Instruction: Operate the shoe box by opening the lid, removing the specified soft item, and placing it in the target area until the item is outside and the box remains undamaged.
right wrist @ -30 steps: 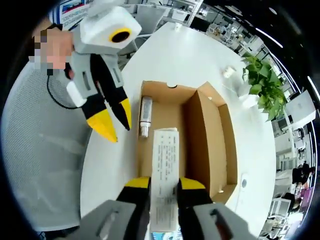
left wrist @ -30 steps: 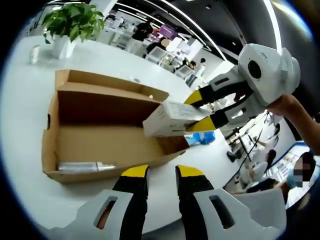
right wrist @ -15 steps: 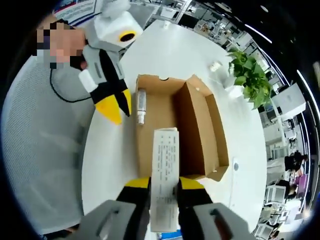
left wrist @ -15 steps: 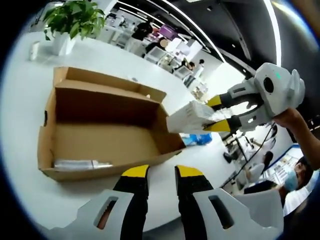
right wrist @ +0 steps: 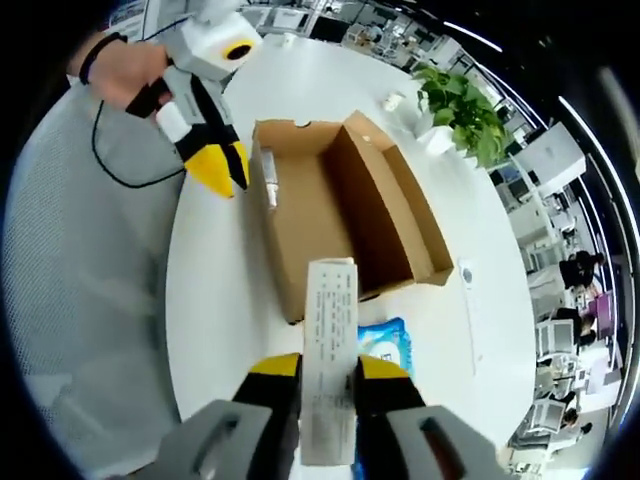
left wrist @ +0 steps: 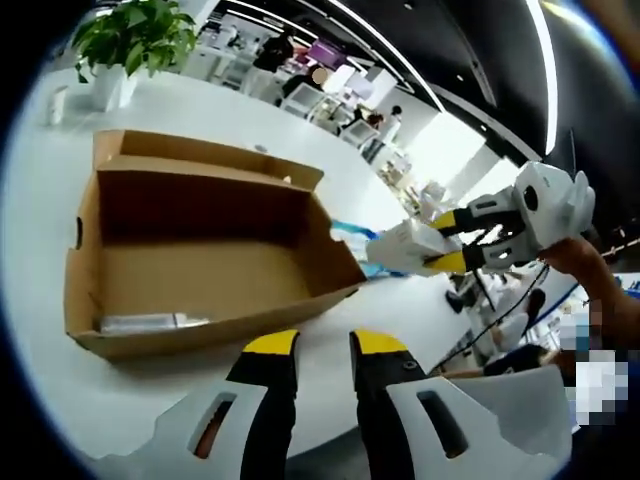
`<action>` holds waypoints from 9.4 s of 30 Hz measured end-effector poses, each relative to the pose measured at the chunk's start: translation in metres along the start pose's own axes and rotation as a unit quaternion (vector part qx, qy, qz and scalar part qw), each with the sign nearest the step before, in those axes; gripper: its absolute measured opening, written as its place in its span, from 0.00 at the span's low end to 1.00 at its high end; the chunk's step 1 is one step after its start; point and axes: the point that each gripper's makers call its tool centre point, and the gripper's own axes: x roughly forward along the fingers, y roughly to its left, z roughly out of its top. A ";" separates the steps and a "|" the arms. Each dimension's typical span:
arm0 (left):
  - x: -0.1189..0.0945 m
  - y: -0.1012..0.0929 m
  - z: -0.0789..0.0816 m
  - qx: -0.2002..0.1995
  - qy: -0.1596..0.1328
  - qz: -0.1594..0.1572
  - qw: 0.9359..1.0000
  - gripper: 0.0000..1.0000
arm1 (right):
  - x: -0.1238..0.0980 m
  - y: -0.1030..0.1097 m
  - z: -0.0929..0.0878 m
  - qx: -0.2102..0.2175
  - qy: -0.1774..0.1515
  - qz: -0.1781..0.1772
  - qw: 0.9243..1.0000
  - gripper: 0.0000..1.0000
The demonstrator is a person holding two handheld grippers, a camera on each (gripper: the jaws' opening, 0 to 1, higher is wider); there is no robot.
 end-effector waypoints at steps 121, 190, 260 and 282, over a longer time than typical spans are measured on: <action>0.004 0.032 -0.028 0.037 0.057 0.048 0.997 0.18 | 0.100 -0.176 -0.229 0.059 0.086 0.051 0.993 0.17; 0.015 -0.002 -0.036 0.053 0.071 -0.022 0.996 0.18 | 0.015 -0.138 -0.149 0.243 -0.076 -0.103 0.962 0.33; -0.016 0.009 0.025 0.012 -0.019 -0.034 0.999 0.18 | 0.023 0.062 0.028 0.423 -0.216 -0.049 0.878 0.49; -0.033 0.110 0.062 0.182 0.087 0.025 0.979 0.20 | 0.023 0.079 0.039 0.428 -0.223 -0.020 0.876 0.54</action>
